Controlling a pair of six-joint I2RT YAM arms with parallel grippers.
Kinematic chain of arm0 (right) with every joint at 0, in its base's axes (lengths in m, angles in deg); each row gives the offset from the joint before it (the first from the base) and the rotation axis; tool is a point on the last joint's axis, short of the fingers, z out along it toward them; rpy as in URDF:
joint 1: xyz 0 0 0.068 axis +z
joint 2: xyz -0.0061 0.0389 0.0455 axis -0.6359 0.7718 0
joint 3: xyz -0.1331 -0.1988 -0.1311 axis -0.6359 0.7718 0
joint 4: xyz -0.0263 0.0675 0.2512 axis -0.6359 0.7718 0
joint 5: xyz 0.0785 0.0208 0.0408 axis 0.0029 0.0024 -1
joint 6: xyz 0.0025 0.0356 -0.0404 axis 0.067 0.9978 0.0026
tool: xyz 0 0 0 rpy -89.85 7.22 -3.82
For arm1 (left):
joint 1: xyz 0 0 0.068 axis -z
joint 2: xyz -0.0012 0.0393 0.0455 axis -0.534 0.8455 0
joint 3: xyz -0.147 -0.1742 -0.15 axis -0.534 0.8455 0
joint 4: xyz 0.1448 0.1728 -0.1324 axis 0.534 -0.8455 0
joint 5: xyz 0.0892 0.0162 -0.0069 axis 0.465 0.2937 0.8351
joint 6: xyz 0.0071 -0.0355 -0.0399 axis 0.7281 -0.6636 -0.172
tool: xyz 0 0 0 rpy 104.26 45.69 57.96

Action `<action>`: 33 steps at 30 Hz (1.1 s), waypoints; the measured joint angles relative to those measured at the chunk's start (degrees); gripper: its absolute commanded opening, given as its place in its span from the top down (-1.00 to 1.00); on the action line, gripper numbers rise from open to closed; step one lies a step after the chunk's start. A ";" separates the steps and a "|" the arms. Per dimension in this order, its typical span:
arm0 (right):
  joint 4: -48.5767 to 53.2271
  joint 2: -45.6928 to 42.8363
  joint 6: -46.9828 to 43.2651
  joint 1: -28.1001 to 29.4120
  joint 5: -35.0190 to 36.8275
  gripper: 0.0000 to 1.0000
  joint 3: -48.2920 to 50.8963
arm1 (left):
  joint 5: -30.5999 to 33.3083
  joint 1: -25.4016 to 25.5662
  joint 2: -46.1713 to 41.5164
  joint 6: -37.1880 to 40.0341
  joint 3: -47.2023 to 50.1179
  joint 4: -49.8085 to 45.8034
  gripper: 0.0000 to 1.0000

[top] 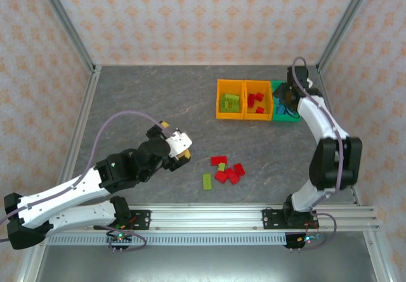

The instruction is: Sort the legos into containers by color

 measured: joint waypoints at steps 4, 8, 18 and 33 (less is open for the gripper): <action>1.60 -13.11 -0.96 6.88 -8.04 -0.38 6.25 | -0.87 -0.42 4.09 -9.62 -3.43 -1.11 -0.99; 6.75 -21.40 -2.82 15.93 -12.41 -0.47 9.46 | -2.36 -0.92 9.62 -23.39 -6.21 -2.23 -0.91; 19.80 -28.92 -2.54 28.24 -16.22 -0.53 14.53 | -11.23 -1.97 30.69 -55.98 -10.97 -1.36 -0.82; 23.91 -37.03 0.70 28.24 -2.89 -0.59 17.27 | -18.08 -1.14 55.45 -73.42 -21.70 -1.25 -0.71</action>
